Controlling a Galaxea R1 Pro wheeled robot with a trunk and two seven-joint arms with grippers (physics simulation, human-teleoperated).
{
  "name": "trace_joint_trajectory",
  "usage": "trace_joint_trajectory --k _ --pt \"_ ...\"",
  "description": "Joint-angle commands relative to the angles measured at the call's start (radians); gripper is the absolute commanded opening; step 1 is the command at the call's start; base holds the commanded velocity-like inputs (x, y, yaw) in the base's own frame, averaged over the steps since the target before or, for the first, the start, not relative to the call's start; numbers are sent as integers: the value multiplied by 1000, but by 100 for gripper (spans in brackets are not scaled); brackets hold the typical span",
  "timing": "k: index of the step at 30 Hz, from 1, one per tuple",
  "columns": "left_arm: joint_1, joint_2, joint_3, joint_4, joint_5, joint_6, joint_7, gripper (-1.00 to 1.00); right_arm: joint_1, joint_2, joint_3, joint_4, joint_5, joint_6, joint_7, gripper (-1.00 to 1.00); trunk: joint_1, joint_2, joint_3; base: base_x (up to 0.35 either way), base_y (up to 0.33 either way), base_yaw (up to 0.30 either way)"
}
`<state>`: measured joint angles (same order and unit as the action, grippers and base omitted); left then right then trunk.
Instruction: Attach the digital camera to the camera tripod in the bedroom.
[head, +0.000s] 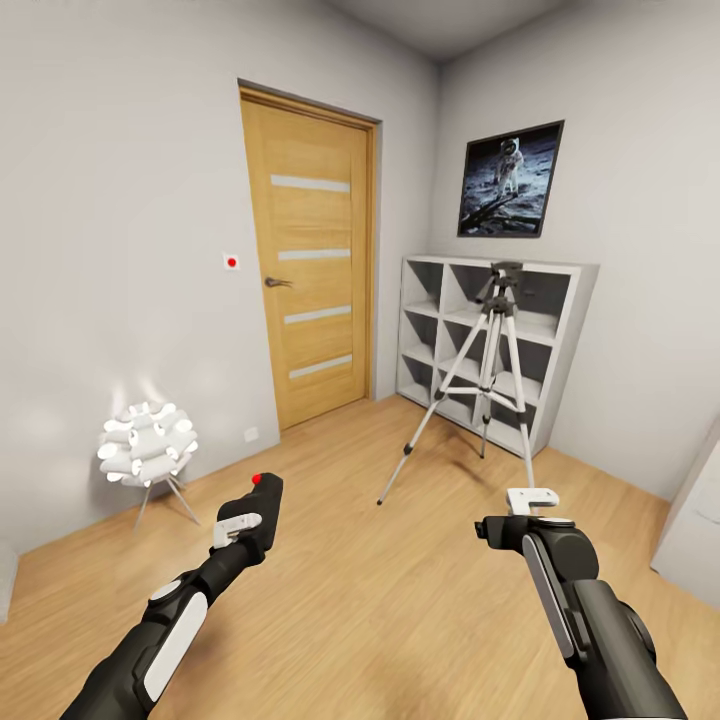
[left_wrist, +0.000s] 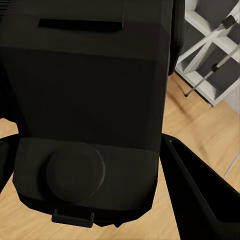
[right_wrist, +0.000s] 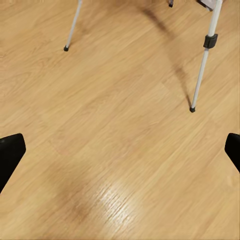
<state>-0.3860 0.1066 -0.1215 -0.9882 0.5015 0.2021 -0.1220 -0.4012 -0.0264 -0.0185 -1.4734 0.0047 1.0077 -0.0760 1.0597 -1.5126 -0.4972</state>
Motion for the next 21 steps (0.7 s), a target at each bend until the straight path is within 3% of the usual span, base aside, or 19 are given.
trace_joint_trajectory --k 1,21 --pt "-1 1 -1 -1 8 5 -1 -100 -1 0 1 -1 -1 5 -3 100 -4 7 2 0 0 0" --pt "-1 -1 -1 -6 9 6 -2 -100 -1 0 0 -1 0 9 -3 100 -81 147 65 0 0 0"
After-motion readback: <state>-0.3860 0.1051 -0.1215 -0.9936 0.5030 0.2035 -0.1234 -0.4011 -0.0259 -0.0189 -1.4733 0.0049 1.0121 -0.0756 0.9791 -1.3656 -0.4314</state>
